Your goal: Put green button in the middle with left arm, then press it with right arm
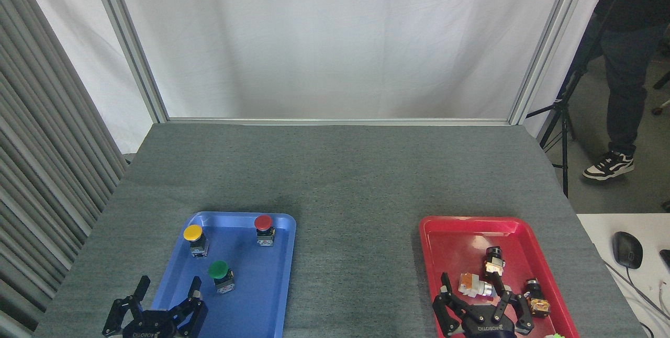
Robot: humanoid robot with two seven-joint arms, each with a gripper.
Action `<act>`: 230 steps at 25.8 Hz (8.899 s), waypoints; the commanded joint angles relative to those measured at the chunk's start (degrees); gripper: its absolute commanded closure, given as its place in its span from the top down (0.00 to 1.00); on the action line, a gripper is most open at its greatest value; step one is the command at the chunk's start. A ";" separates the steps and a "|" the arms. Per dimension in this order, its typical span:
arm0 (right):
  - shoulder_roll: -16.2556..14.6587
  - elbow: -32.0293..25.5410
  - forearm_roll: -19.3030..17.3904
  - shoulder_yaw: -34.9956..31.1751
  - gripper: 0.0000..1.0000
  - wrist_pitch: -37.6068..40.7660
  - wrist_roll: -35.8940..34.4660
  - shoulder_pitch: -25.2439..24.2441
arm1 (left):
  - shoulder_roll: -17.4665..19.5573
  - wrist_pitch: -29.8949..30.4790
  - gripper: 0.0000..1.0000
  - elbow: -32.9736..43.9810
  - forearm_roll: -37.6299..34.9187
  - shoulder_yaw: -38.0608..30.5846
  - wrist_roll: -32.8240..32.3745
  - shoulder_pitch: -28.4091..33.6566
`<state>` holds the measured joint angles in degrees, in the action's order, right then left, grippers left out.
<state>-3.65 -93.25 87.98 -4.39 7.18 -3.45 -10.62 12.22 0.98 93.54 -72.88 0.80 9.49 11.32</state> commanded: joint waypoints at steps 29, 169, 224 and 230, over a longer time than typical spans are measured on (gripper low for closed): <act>0.66 0.18 1.14 0.00 1.00 -0.15 -0.15 -0.28 | 0.87 0.16 0.99 -4.86 -0.51 0.08 4.22 -1.03; 1.10 -0.17 0.88 -0.35 1.00 -0.06 -0.07 0.95 | -2.38 1.04 1.00 -4.06 -12.99 4.48 1.15 -6.31; 5.58 28.65 6.42 23.91 0.00 -8.50 4.07 21.61 | -2.47 2.62 1.00 -3.63 -12.28 4.21 2.55 -7.54; 6.20 30.41 6.42 23.91 0.00 -8.67 3.98 22.92 | -2.47 2.80 1.00 -3.63 -12.20 4.21 2.64 -7.54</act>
<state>2.42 -63.51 94.41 19.53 -1.48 0.54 12.06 9.76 3.73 89.91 -85.15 5.01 12.05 3.78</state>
